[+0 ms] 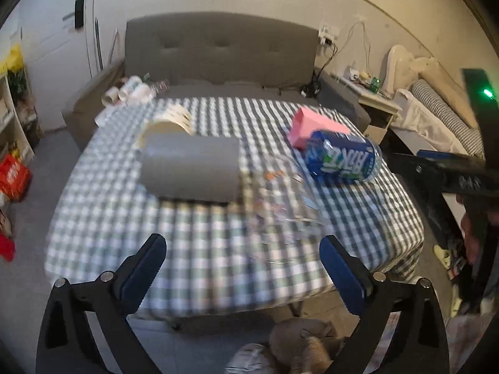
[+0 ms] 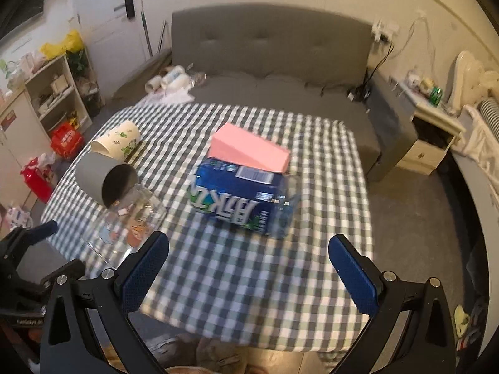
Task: Flip cup upside down
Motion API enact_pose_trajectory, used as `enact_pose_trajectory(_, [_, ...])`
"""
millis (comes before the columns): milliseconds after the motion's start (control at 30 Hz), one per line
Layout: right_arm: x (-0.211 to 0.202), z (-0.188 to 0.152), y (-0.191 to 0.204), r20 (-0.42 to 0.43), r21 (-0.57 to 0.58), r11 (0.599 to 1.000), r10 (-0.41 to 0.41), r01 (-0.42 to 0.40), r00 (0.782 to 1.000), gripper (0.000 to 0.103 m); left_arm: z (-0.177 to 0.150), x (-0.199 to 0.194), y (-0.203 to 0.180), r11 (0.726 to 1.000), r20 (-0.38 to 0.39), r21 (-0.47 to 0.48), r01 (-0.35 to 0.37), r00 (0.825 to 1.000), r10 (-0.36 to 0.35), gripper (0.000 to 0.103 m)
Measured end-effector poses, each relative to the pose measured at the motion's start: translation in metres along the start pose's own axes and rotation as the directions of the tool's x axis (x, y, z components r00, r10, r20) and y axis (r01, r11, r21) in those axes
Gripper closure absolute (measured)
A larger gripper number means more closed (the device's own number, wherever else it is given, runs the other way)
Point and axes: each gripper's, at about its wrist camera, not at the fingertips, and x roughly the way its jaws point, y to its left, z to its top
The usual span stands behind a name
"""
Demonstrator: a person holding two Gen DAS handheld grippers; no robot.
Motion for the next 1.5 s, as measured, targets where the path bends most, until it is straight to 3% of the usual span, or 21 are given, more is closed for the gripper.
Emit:
enact_pose_trajectory(167, [0.016, 0.019, 0.031, -0.09, -0.009, 0.998, 0.062, -0.063, 0.994, 0.0, 0.011, -0.009, 0.036, 0.996, 0.043, -0.028, -0.085, 0.995, 0.086, 0.0])
enact_pose_trajectory(267, [0.031, 0.026, 0.049, -0.165, 0.017, 0.992, 0.124, -0.123, 0.978, 0.0, 0.018, -0.004, 0.054, 0.988, 0.044, -0.077, -0.133, 0.99, 0.137, 0.0])
enact_pose_trajectory(367, [0.049, 0.036, 0.064, -0.227, 0.031, 0.991, 0.132, -0.128, 0.965, 0.0, 0.022, 0.001, 0.066, 0.983, 0.048, -0.117, -0.142, 0.988, 0.148, 0.0])
enact_pose_trajectory(600, [0.085, 0.042, 0.088, -0.329, 0.063, 0.987, 0.159, -0.146, 0.931, 0.001, 0.023, 0.011, 0.081, 0.98, 0.052, -0.146, -0.136, 0.988, 0.145, 0.0])
enact_pose_trajectory(667, [0.094, 0.04, 0.086, -0.349, 0.103, 0.982, 0.186, -0.159, 0.919, 0.006, 0.018, 0.014, 0.085, 0.979, 0.046, -0.151, -0.135, 0.989, 0.143, 0.0])
enact_pose_trajectory(967, [0.122, 0.034, 0.091, -0.397, 0.175, 0.967, 0.24, -0.184, 0.886, 0.014, 0.004, 0.024, 0.1, 0.972, 0.01, -0.211, -0.1, 0.994, 0.105, 0.0])
enact_pose_trajectory(1100, [0.128, 0.033, 0.097, -0.402, 0.186, 0.958, 0.275, -0.217, 0.873, 0.02, 0.001, 0.027, 0.101, 0.969, -0.01, -0.229, -0.094, 0.995, 0.094, 0.0])
enact_pose_trajectory(1233, [0.129, 0.031, 0.101, -0.409, 0.204, 0.943, 0.328, -0.265, 0.852, 0.034, -0.001, 0.027, 0.099, 0.969, -0.022, -0.227, -0.094, 0.996, 0.092, 0.0])
enact_pose_trajectory(1367, [0.12, 0.031, 0.102, -0.389, 0.186, 0.941, 0.334, -0.282, 0.859, 0.034, 0.001, 0.024, 0.095, 0.971, -0.028, -0.218, -0.098, 0.995, 0.094, 0.0])
enact_pose_trajectory(1500, [0.097, 0.035, 0.096, -0.325, 0.13, 0.947, 0.32, -0.293, 0.89, 0.035, 0.006, 0.018, 0.088, 0.973, -0.021, -0.204, -0.109, 0.994, 0.107, 0.0])
